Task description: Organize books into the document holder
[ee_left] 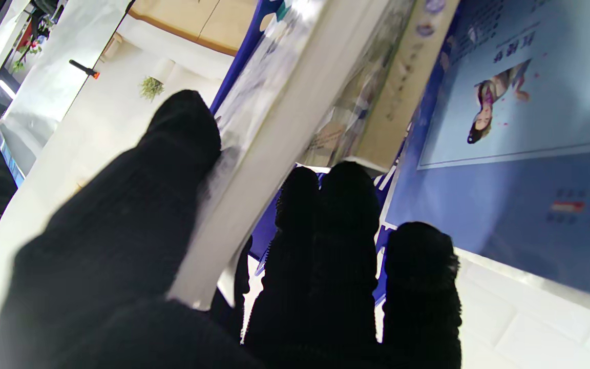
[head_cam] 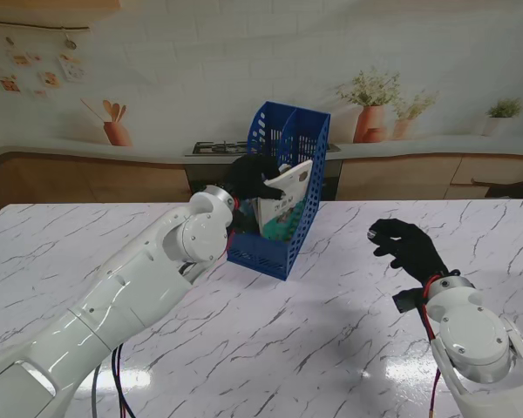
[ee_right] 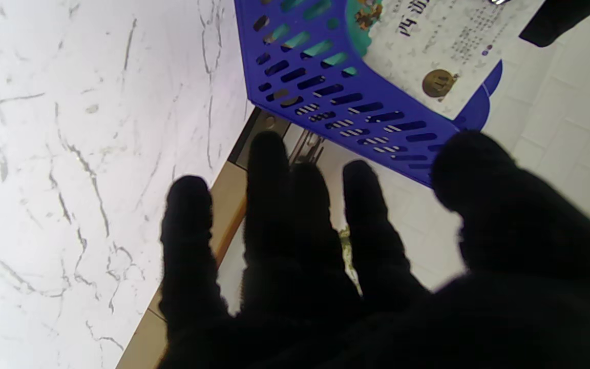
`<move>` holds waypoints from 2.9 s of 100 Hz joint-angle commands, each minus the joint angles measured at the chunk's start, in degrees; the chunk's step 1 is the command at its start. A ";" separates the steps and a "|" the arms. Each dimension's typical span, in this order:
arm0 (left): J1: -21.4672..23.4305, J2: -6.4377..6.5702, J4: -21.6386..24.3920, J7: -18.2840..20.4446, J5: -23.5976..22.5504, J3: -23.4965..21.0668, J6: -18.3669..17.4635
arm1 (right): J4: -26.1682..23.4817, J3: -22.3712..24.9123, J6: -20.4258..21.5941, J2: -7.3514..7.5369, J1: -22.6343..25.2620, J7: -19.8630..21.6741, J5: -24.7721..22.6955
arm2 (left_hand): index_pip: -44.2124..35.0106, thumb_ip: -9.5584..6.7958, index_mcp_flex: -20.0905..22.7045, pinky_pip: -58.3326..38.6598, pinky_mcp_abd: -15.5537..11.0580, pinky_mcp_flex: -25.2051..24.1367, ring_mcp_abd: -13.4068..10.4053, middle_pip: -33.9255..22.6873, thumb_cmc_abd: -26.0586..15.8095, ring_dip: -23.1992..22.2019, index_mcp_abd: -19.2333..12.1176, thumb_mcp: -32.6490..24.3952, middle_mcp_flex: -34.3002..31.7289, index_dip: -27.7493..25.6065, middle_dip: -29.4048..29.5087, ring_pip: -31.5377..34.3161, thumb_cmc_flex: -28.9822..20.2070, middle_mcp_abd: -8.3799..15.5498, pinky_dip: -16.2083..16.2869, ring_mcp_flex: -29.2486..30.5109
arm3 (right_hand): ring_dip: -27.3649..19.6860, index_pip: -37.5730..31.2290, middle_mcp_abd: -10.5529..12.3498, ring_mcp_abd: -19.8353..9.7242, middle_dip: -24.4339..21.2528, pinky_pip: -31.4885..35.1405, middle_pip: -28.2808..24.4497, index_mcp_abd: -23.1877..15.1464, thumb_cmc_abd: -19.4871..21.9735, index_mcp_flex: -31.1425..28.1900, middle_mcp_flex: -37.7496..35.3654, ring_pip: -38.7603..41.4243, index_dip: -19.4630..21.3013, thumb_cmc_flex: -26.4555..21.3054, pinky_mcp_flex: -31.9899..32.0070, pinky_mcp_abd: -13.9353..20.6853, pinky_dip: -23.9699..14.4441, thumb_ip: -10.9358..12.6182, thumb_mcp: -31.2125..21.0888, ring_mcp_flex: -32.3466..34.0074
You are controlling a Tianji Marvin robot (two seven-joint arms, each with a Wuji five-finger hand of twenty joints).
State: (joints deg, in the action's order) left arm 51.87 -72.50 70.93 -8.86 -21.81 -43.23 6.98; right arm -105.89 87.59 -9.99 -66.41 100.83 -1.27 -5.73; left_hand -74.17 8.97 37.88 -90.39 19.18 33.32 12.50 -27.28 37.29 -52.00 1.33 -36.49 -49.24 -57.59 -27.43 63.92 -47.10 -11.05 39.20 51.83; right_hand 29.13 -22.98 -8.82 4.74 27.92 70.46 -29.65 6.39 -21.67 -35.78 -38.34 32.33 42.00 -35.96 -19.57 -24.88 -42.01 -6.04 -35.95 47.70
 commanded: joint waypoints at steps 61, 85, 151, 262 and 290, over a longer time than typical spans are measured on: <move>1.67 1.17 1.76 2.39 -2.93 0.47 1.93 | -0.05 -0.31 0.05 -0.42 0.33 -0.01 0.69 | 11.70 -2.90 0.61 8.25 2.00 -8.98 4.47 2.27 -7.85 8.05 -2.40 8.19 4.68 26.11 0.72 -22.27 -5.95 -0.70 2.30 -8.51 | -0.12 0.87 0.51 0.09 0.68 0.43 -0.64 -0.88 0.17 -0.74 -0.36 -0.50 0.98 0.89 -0.18 -0.58 0.67 2.11 0.19 0.10; 2.30 1.44 2.78 2.40 -3.26 -0.13 1.50 | -0.08 -0.29 0.04 -0.39 0.33 0.10 0.67 | 20.52 -3.03 -2.43 14.11 2.50 -14.83 4.97 3.14 -8.24 11.24 0.48 9.47 6.29 32.99 1.01 -27.65 -5.32 -0.59 0.99 -12.06 | -0.15 0.96 0.42 0.04 0.75 0.27 -0.60 -0.62 0.22 -0.46 0.00 -0.60 0.95 0.80 0.13 -0.45 0.82 2.04 0.04 -0.31; 7.77 2.45 10.31 -0.31 -4.70 -5.29 -0.93 | 0.00 -1.15 0.70 -0.29 0.00 0.85 1.92 | 41.89 -5.20 -6.76 34.79 1.73 -29.61 2.49 8.31 -13.98 23.93 3.54 8.80 11.05 34.70 4.47 -43.76 7.12 0.69 -9.39 -20.23 | -0.34 1.39 0.76 0.08 0.20 -0.20 0.17 -0.77 1.19 -0.19 0.30 -1.17 0.72 0.22 0.63 -0.27 1.05 2.02 2.81 -0.75; 35.91 6.66 29.74 8.10 5.04 -25.10 -1.45 | 2.43 -7.58 7.35 0.72 -0.82 4.13 2.40 | 34.59 -5.87 -9.72 41.94 2.92 -29.92 5.96 7.93 -15.76 23.98 1.44 10.20 10.32 23.71 2.13 -45.01 2.48 2.08 -14.15 -21.58 | -1.54 -2.32 3.76 -0.58 -0.32 -5.65 2.01 -3.27 0.81 -1.67 0.60 -6.13 3.91 -0.91 5.57 0.13 2.65 1.89 5.64 -3.72; 39.13 6.29 27.47 7.63 9.40 -26.49 -2.40 | 6.19 -10.01 9.93 0.69 -1.40 3.19 0.57 | 34.71 -5.93 -9.21 41.04 3.85 -30.73 5.51 7.81 -15.25 22.99 1.82 10.10 10.58 23.55 2.03 -44.29 2.28 2.31 -13.66 -21.56 | -3.74 -1.39 6.68 -1.05 -1.70 -11.91 5.02 -5.28 -1.57 -2.90 -1.79 -12.19 3.22 0.81 10.43 -1.46 5.57 1.41 3.65 -4.31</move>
State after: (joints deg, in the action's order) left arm 90.03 -65.91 99.99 -1.80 -13.37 -69.93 6.20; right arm -100.24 78.06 -0.46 -65.21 98.80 2.21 -5.04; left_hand -39.40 5.09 29.53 -49.61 21.96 3.50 18.93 -18.70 22.93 -28.28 4.25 -25.75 -37.58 -33.26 -24.60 18.51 -43.29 -10.56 25.04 30.53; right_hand 26.25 -25.01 -4.27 5.18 27.13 59.21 -25.74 4.46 -21.86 -37.08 -38.45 21.38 44.77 -36.70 -9.88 -24.88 -36.88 -6.02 -31.63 43.44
